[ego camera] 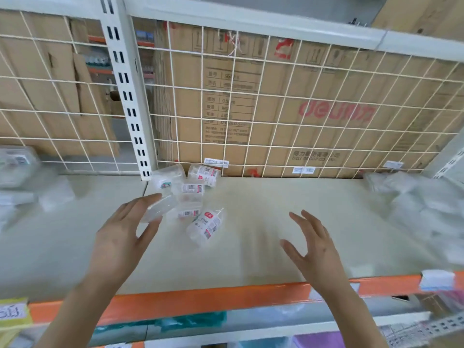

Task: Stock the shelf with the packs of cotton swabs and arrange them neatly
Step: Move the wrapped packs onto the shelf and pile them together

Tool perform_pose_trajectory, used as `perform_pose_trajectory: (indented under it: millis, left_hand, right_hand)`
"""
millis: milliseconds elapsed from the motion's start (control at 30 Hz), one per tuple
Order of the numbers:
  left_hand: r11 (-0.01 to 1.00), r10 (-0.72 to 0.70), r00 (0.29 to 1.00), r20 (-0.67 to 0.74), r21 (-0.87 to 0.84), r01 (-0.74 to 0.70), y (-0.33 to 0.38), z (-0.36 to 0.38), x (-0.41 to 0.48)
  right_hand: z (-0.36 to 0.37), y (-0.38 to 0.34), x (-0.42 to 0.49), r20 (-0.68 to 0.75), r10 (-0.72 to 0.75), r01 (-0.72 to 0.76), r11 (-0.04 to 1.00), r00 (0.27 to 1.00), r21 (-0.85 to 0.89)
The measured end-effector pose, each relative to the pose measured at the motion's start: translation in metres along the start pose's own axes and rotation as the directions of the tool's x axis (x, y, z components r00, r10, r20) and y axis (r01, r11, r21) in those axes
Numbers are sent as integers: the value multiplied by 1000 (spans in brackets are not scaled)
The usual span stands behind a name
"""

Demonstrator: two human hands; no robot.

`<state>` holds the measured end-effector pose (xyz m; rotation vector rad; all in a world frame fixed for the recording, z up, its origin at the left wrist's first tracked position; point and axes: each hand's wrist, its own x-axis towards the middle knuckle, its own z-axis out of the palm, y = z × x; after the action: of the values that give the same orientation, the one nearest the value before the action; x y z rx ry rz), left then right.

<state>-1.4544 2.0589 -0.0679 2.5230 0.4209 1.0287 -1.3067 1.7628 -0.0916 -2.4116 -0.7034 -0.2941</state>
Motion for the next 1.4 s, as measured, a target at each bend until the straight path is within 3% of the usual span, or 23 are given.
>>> perform_pose_trajectory:
  millis: [233,500,633,800,933,1200,1400]
  left_hand:
    - [993,80,992,100,-97,-70,43,32,6]
    - [958,207,959,196,-237,-158,70,67,36]
    - [906,374,908,187,-282,-315,84,90,53]
    - [842,470,856,214,-400,-362,104,118,72]
    - [754,562,815,143,-493,-434,141,133,75]
    - [657,657,742,131,-582,-479,190,173,80]
    - [666,647,756,95,-553,-500,226,227,96]
  right_hand:
    - [-51,59,-38,-118,186,-197,977,975,-85]
    - [-92,74,-89,-279,337,-381,917,899,-120]
    - [-109,73,-112,-347,423,-484,868,837,-111]
    - [-118,66,-129,-453,459,-566,814,764,-129]
    - [-123,65,-143,-500,512,-645,753,699,-130]
    - [-136,95,-143,-530,546,-691,715,648,-109]
    - [-162,162,-112,-500,550,-679,726,669,-110]
